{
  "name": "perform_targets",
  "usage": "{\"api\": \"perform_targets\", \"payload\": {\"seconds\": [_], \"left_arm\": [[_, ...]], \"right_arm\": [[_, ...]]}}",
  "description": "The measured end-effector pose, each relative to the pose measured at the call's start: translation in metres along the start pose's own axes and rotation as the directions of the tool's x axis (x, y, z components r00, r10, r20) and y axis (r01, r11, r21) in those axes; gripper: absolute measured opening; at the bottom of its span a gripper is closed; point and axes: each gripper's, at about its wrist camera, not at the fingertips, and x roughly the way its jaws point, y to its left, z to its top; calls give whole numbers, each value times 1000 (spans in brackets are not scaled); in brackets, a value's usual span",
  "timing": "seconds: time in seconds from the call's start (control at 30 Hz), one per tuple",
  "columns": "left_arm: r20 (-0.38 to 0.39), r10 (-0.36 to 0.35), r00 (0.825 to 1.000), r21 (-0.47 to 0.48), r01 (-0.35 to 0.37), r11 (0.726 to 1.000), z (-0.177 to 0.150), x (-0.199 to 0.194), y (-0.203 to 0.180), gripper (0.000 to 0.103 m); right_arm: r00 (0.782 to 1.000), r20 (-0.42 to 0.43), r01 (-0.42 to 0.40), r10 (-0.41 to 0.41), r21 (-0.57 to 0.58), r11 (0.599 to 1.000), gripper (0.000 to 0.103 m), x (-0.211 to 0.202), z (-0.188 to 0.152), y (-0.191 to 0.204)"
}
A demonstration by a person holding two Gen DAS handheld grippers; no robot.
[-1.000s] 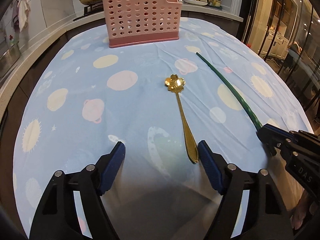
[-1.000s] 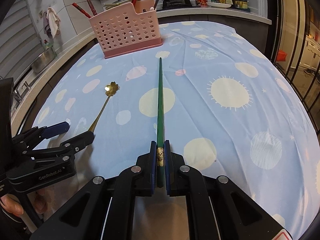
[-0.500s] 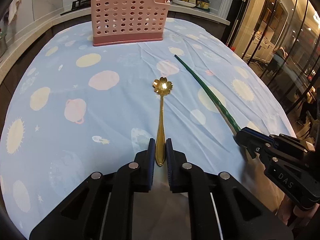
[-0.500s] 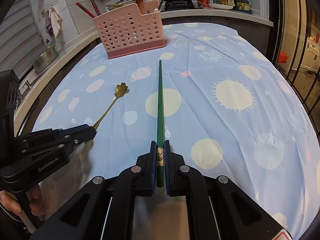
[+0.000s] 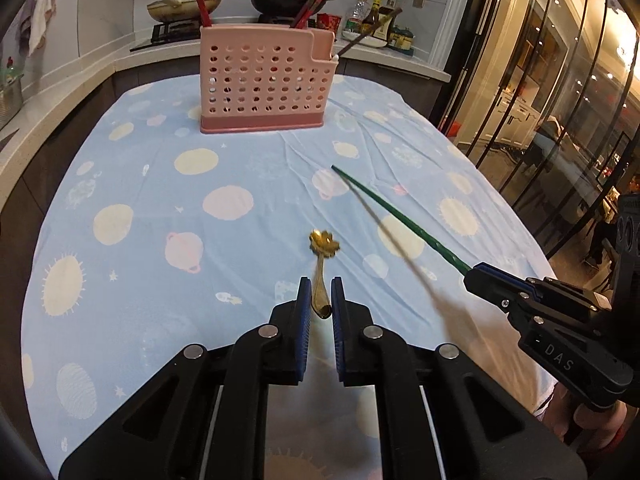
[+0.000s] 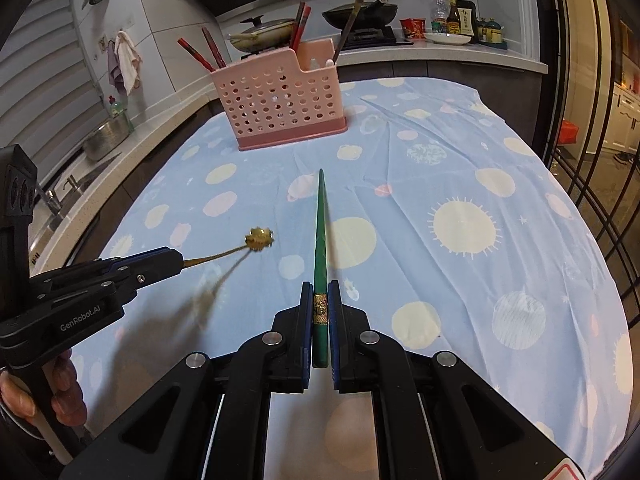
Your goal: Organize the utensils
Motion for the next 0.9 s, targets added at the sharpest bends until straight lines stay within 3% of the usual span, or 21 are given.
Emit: {"api": "perform_targets", "payload": {"seconds": [0.43,0.63,0.67,0.73,0.77,0.8,0.9], "left_arm": [[142,7,990,34,-12,999,45,-39,3,2],[109,7,994,21,-10,1000,42,-32,14,4],[91,5,996,17,-6,1000,38,-29,18,7],[49,9,999,5,-9,1000,23,-18,26,22],[31,22,999,-1,-22,1000,15,-13,29,35],[12,31,999,-2,-31,1000,8,-7,32,40],[-62,30,998,-22,-32,999,-11,16,44,40]], "right_arm": [[988,136,-71,73,-19,997,7,-42,46,14],[986,161,-48,51,-23,999,7,-43,52,14],[987,154,-43,45,-21,999,7,-41,49,13],[990,134,-44,45,-12,999,7,-37,42,11],[992,120,-45,45,-6,999,7,-34,38,9],[993,105,-46,46,-1,999,7,-31,34,9],[996,74,-47,46,4,999,7,-24,24,9]]}}
